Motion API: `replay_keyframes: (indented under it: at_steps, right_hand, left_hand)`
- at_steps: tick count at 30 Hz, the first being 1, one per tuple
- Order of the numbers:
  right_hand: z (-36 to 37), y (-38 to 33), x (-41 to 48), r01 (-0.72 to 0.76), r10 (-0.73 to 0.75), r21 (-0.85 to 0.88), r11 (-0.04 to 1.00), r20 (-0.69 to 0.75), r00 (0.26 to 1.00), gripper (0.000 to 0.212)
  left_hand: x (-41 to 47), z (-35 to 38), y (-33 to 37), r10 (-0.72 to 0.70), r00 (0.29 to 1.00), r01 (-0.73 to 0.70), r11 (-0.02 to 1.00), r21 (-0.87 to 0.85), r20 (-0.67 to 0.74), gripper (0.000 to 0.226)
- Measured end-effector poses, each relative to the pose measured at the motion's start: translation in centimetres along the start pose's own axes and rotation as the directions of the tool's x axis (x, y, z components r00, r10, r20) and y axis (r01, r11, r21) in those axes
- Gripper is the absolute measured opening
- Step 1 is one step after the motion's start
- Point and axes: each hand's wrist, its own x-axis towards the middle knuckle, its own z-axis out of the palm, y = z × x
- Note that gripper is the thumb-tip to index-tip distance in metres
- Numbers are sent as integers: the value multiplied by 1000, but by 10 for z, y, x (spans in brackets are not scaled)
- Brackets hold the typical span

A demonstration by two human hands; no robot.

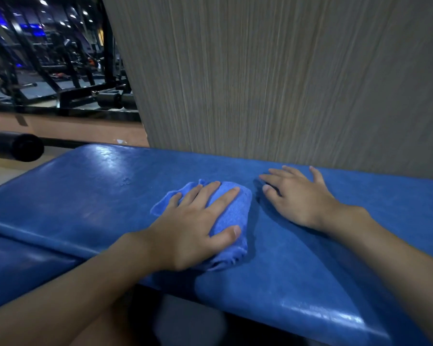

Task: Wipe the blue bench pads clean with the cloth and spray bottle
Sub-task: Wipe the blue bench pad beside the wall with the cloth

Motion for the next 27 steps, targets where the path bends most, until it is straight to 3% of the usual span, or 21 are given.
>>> replay_keyframes:
  at_steps: [7,13,27]
  right_hand:
    - [25,1,14,-22,19,86,996,41,999,54]
    - [27,2,14,-30,27,96,995,32,999,56]
    - [21,0,13,-57,52,137,989,38,998,54]
  left_hand:
    - [101,2,-22,-78,997,77,995,-69,-7,93]
    - [164,1,-32,-132,990,128,987,-96,-39,63]
    - [18,-2,-20,-45,998,48,997,-65,38,93]
